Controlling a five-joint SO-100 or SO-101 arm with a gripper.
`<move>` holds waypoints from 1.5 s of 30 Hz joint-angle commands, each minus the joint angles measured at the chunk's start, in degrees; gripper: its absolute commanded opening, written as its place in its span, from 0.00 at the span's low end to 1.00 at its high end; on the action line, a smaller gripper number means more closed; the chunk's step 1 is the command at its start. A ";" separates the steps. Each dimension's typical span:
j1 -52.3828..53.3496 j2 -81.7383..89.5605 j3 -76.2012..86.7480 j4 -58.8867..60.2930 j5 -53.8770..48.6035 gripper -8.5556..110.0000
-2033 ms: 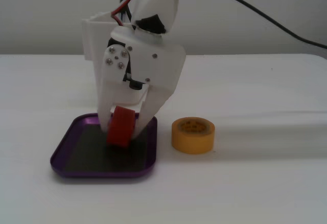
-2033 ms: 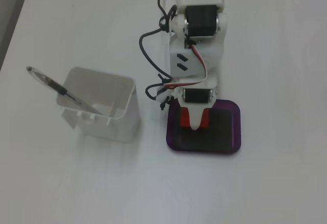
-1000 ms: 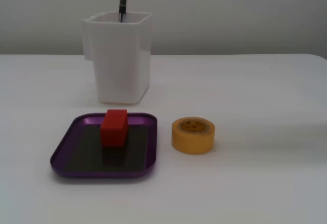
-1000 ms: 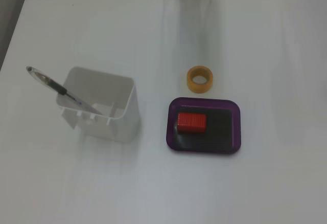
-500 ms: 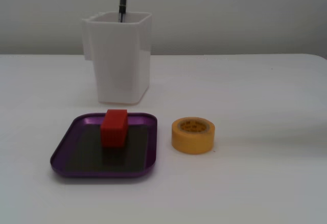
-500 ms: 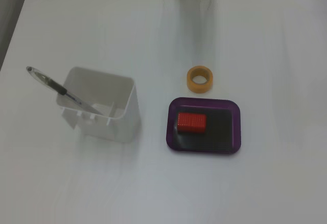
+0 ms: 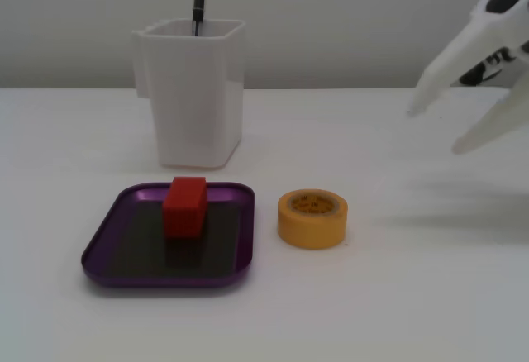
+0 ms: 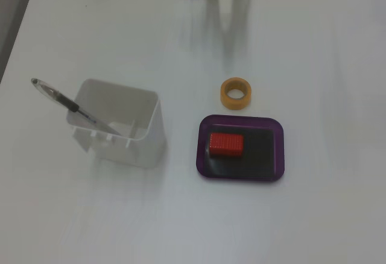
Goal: Pick up the red cube and place it in the box.
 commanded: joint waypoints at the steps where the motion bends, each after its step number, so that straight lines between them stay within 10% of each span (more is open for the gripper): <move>1: 0.00 7.47 6.33 -0.09 0.26 0.20; 16: -0.18 12.74 15.21 1.67 0.35 0.06; 45: -0.18 12.74 15.38 0.97 0.35 0.11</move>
